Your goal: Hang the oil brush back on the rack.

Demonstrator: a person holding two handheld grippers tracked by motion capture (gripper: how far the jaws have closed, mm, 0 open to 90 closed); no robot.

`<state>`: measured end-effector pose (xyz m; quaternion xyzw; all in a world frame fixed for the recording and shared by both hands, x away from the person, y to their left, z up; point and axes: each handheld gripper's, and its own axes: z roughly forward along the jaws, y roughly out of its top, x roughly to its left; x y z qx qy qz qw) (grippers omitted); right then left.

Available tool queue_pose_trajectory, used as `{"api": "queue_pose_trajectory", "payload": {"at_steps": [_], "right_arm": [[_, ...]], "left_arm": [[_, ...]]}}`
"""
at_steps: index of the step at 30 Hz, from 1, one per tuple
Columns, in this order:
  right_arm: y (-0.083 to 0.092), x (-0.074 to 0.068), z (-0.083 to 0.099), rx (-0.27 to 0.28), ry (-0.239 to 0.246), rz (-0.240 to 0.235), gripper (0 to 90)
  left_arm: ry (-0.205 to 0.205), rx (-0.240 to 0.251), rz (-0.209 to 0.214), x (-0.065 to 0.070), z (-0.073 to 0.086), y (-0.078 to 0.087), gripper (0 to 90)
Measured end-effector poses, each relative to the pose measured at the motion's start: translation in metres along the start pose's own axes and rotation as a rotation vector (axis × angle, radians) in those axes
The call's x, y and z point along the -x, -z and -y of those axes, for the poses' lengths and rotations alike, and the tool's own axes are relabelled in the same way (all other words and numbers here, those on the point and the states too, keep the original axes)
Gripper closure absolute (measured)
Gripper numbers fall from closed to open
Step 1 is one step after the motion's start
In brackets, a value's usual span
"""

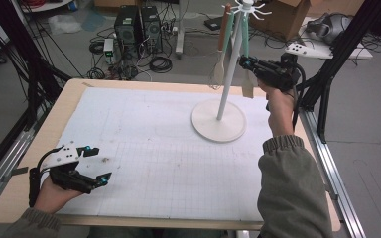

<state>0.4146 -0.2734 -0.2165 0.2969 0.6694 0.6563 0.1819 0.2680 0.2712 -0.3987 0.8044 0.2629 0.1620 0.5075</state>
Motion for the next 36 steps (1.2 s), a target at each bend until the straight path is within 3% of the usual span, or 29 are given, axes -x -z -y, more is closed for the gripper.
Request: {"api": "queue_pose_trajectory", "payload": {"at_steps": [19, 25, 29, 36], "right_arm": [[-0.015, 0.004, 0.004, 0.003, -0.059, 0.003, 81.6], [-0.011, 0.003, 0.004, -0.009, -0.063, 0.037, 72.6], [-0.008, -0.001, 0.004, -0.038, -0.038, 0.06, 67.3], [-0.004, -0.009, 0.008, -0.098, -0.015, 0.097, 47.0]], "left_arm": [[-0.004, -0.001, 0.001, 0.0, 0.0, 0.0, 4.9], [-0.005, -0.003, -0.001, 0.0, 0.0, 0.0, 4.9], [-0.004, -0.007, -0.005, 0.0, 0.0, 0.001, 4.9], [-0.001, -0.01, -0.009, -0.001, 0.001, 0.001, 4.9]]}}
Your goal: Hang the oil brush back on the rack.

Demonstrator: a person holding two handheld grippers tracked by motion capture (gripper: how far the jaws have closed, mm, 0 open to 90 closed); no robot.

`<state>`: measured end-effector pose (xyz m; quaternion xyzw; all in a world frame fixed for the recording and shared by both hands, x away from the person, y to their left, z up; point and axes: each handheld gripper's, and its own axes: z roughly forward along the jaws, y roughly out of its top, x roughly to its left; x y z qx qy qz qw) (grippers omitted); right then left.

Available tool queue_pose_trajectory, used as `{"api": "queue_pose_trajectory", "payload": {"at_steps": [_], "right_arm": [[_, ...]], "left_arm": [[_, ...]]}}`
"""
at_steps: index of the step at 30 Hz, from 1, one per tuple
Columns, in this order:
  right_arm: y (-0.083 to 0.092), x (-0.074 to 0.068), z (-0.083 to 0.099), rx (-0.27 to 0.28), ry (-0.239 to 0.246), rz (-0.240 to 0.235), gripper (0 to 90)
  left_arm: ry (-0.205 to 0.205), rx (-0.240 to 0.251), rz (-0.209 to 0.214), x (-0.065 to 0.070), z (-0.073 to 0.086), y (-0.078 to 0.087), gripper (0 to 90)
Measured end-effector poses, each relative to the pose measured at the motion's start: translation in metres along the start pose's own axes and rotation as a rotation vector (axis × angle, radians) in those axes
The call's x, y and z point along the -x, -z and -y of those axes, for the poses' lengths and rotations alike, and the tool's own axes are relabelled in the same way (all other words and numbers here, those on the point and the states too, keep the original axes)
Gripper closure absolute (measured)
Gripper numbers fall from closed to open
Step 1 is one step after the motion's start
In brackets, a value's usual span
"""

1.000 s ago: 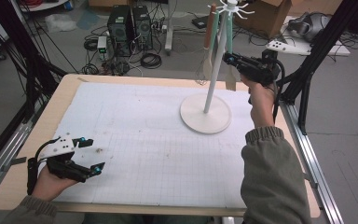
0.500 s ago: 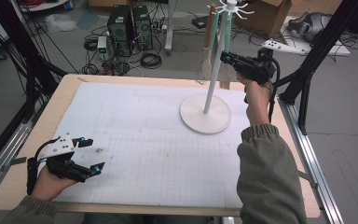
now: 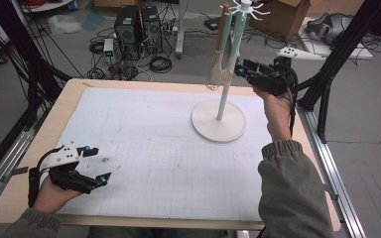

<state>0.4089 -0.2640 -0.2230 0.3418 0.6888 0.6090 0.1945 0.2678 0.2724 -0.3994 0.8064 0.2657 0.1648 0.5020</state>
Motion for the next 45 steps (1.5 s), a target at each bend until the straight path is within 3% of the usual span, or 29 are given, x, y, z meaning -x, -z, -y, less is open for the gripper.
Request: {"api": "queue_pose_trajectory", "payload": {"at_steps": [15, 19, 21, 32, 45], "right_arm": [[-0.006, -0.031, 0.038, -0.1, 0.059, -0.034, 23.0], [-0.005, -0.04, 0.049, -0.095, 0.068, -0.063, 22.0], [-0.006, -0.043, 0.055, -0.089, 0.07, -0.052, 16.9], [-0.001, -0.052, 0.095, -0.074, 0.044, -0.05, 15.4], [0.003, -0.057, 0.134, -0.145, 0.051, -0.042, 15.2]], "left_arm": [[0.002, -0.003, -0.005, 0.0, 0.002, 0.0, 4.9], [0.01, 0.003, -0.008, 0.0, 0.002, 0.001, 4.9], [0.008, 0.003, -0.008, -0.001, 0.002, 0.001, 4.9], [0.017, 0.003, -0.015, -0.001, 0.003, 0.001, 4.9], [0.018, 0.009, -0.022, -0.002, 0.004, 0.002, 4.9]]}}
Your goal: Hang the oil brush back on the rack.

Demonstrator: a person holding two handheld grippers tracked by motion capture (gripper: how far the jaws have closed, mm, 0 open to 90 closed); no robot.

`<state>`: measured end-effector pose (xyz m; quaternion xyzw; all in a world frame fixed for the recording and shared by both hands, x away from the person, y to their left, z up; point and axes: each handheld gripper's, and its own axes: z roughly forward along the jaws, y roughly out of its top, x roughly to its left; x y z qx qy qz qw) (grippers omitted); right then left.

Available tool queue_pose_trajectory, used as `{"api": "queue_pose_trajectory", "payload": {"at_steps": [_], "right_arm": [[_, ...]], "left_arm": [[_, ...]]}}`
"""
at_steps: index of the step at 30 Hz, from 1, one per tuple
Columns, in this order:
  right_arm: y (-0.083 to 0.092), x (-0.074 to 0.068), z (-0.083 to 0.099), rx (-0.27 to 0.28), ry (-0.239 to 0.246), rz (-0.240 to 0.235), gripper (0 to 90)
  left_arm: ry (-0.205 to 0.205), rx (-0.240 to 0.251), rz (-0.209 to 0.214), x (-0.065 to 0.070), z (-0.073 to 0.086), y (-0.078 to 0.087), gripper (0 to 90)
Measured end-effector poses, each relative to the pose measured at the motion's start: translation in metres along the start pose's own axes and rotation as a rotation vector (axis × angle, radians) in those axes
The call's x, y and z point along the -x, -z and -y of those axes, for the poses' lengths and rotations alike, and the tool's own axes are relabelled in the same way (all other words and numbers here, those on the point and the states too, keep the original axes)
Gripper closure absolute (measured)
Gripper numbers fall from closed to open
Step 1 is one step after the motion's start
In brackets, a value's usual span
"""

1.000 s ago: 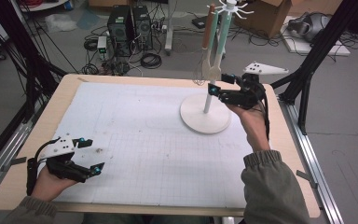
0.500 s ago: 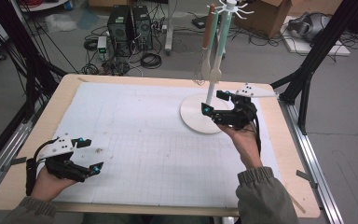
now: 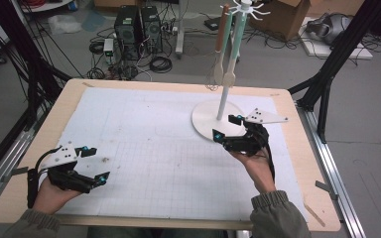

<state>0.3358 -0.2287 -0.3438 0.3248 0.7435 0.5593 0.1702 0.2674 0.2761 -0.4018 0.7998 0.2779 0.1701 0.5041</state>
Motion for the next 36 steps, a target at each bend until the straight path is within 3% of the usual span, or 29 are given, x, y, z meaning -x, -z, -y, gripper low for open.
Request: {"api": "queue_pose_trajectory", "payload": {"at_steps": [9, 36], "right_arm": [[0.003, -0.006, 0.012, -0.018, 0.021, -0.001, 15.2], [0.025, -0.015, 0.055, -0.017, -0.02, 0.019, 15.3]], "left_arm": [[0.007, -0.001, -0.012, -0.001, 0.001, 0.001, 4.9], [0.014, -0.009, -0.024, -0.003, 0.004, 0.001, 4.9]]}}
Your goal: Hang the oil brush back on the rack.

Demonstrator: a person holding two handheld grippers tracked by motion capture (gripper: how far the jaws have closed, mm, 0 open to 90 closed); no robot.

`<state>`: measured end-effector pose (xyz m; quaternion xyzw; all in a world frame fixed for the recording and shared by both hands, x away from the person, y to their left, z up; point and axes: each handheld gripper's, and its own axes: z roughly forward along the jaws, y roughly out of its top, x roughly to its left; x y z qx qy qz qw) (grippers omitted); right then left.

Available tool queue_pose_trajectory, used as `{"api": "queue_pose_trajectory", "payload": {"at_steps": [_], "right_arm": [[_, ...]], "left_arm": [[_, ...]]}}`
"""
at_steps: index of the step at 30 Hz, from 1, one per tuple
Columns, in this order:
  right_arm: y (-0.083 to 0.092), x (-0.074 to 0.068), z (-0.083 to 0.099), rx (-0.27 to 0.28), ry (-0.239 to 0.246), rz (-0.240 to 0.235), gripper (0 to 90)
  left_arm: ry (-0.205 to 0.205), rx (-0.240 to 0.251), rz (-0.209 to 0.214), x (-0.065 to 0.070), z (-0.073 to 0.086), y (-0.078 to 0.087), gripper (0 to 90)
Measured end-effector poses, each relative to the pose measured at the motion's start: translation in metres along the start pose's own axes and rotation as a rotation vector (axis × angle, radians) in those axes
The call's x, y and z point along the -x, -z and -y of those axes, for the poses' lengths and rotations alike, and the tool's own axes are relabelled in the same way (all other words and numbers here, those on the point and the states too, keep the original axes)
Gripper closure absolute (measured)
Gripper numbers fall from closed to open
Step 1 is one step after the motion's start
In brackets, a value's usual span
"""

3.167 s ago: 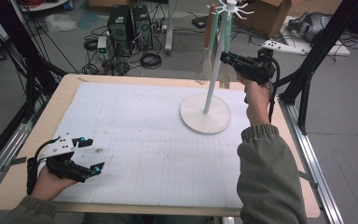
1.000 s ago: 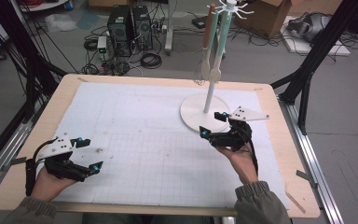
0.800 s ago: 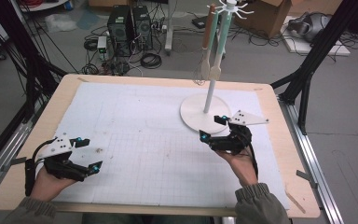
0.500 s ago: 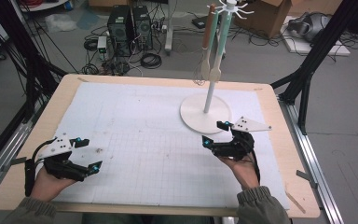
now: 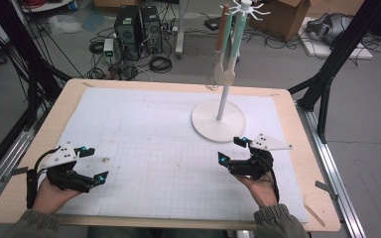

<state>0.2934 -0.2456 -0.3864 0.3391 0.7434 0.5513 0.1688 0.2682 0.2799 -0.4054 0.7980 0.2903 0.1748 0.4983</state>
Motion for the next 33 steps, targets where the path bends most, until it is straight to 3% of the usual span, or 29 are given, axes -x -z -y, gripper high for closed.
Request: {"api": "queue_pose_trajectory", "payload": {"at_steps": [21, 33], "right_arm": [[0.013, -0.009, 0.033, -0.018, -0.009, 0.021, 15.3], [0.014, -0.014, 0.04, -0.011, -0.015, 0.008, 15.3]], "left_arm": [[0.005, -0.011, -0.005, -0.002, 0.004, -0.002, 4.9], [0.004, -0.003, -0.011, -0.002, 0.004, -0.002, 4.9]]}}
